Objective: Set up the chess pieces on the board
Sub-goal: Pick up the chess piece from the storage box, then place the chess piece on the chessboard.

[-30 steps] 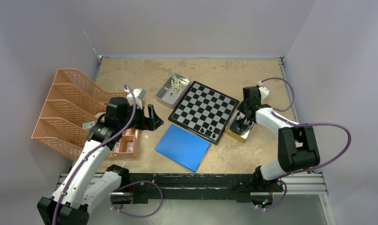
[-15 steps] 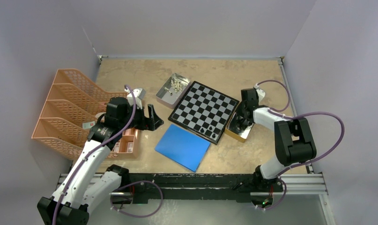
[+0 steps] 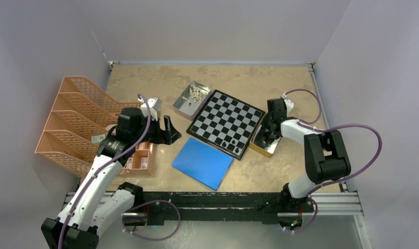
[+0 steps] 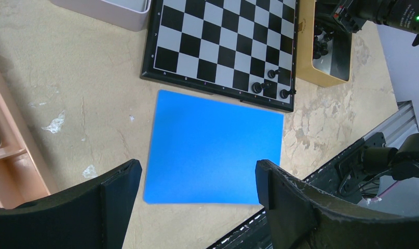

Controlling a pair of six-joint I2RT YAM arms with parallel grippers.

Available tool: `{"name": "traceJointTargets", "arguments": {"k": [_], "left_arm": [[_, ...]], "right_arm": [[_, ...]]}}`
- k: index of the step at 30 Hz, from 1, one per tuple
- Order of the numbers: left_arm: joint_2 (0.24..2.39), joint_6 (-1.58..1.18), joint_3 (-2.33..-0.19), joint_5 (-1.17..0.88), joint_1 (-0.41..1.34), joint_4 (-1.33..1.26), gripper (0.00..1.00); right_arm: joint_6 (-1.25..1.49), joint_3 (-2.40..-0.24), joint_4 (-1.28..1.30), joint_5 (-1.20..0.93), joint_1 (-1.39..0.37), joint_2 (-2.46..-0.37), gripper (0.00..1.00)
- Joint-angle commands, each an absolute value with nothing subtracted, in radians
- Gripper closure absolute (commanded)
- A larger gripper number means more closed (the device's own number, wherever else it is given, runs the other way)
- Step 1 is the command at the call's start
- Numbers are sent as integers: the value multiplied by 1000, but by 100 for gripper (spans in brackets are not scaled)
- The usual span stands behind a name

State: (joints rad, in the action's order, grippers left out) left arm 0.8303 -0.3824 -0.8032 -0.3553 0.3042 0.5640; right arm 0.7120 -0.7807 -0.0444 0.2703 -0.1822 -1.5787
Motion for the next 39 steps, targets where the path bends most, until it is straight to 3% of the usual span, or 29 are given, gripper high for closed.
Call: {"name": "traceJointTargets", "arguments": {"k": [1,18,39], "left_arm": [[823,-378,-807,-357,310,539,19],[825,-379,-807,-356,310,539,19],[829,-379,-808,-357,310,539,19]], "right_arm": [[693,-775,-20,285,-177,-1529,87],[627,-838,122,249,-208,-1313,91],[777,-827,254,330,-614,-1314,92]]}}
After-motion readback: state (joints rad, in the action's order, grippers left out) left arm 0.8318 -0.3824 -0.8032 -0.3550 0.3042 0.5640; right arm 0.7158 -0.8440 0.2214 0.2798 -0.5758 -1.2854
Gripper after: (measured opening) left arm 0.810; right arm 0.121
